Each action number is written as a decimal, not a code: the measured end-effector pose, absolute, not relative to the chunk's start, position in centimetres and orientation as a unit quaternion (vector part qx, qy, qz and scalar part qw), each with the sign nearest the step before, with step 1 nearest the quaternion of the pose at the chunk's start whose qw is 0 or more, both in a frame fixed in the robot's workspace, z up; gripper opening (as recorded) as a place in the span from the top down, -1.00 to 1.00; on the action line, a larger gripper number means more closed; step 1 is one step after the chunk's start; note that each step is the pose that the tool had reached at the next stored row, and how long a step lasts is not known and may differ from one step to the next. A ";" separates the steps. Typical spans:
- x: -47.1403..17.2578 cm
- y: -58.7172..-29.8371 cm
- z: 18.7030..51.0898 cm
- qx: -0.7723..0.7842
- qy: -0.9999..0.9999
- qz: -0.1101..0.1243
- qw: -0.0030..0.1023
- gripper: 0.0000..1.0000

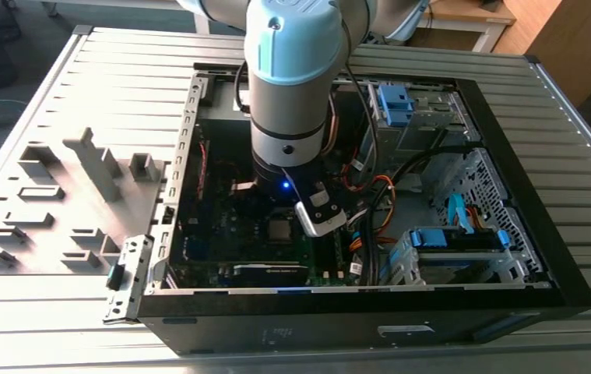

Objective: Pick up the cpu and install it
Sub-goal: 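Place the cpu into insertion slot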

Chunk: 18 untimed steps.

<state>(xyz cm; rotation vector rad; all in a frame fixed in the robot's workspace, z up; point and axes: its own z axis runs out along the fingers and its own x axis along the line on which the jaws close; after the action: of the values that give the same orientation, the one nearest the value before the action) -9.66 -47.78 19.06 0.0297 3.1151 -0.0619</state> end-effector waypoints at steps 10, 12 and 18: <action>-9.7 -47.8 19.0 0.010 1.000 -0.022 0.013 -0.22; -9.7 -47.8 19.0 0.009 1.000 -0.022 0.013 -0.22; -9.7 -47.8 19.0 0.009 1.000 -0.022 0.013 -0.08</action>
<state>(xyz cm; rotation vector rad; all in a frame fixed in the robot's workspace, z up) -9.66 -47.78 18.99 0.0296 3.1149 -0.0697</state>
